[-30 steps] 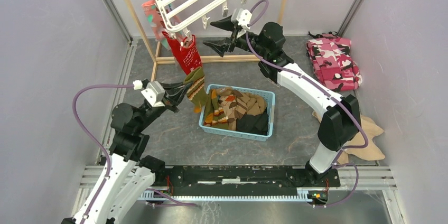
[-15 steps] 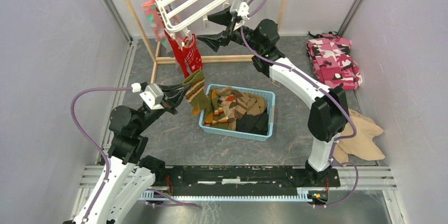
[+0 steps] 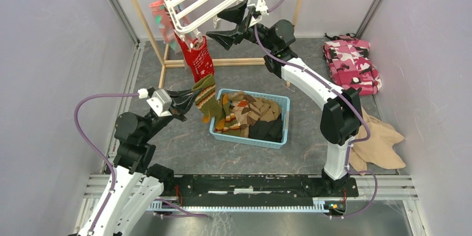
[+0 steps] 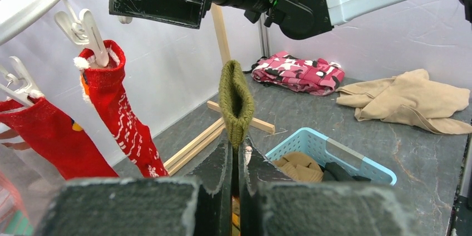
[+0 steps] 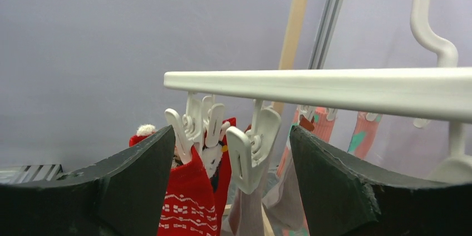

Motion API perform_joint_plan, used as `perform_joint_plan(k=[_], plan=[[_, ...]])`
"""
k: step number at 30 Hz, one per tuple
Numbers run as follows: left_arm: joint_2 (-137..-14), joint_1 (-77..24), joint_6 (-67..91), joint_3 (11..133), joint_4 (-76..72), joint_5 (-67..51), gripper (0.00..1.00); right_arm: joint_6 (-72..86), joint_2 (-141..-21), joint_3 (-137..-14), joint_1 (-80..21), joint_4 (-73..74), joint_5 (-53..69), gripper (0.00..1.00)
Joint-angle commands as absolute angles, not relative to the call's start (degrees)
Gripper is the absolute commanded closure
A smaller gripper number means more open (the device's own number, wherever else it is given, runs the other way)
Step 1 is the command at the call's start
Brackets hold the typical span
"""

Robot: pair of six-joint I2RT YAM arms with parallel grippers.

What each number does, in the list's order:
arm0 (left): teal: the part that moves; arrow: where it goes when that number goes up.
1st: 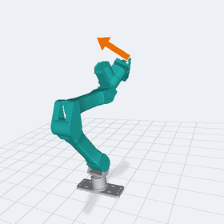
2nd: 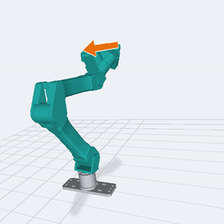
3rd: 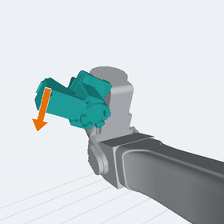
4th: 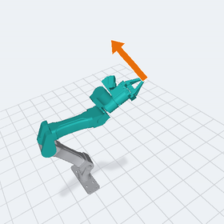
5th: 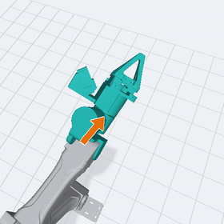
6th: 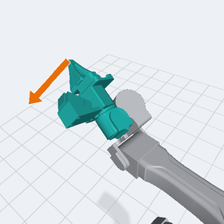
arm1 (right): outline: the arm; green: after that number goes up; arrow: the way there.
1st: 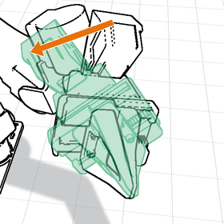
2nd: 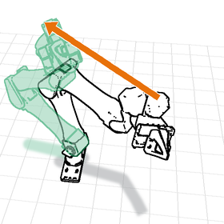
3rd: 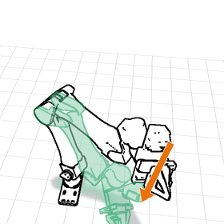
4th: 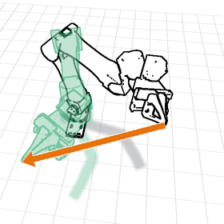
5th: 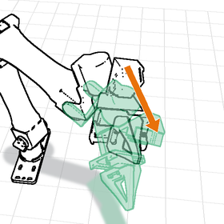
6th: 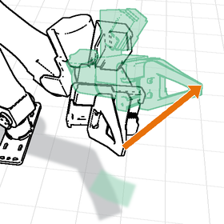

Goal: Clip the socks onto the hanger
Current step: Open the clamp at the hanger.

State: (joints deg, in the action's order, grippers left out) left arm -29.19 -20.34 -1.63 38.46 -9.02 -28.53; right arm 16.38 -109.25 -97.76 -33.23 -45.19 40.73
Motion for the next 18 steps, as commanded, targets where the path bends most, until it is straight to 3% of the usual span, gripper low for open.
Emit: perform_joint_plan(k=[1,18], plan=[[-28.7,-20.0,-3.9,38.5,-10.2,-29.3,0.98,21.0,-111.4,-102.6,-32.6,-49.8,42.1,0.19],[-29.0,-19.5,-3.9,38.4,-10.3,-29.5,0.98,24.1,-114.5,-106.0,-32.1,-50.3,42.6,0.18]])
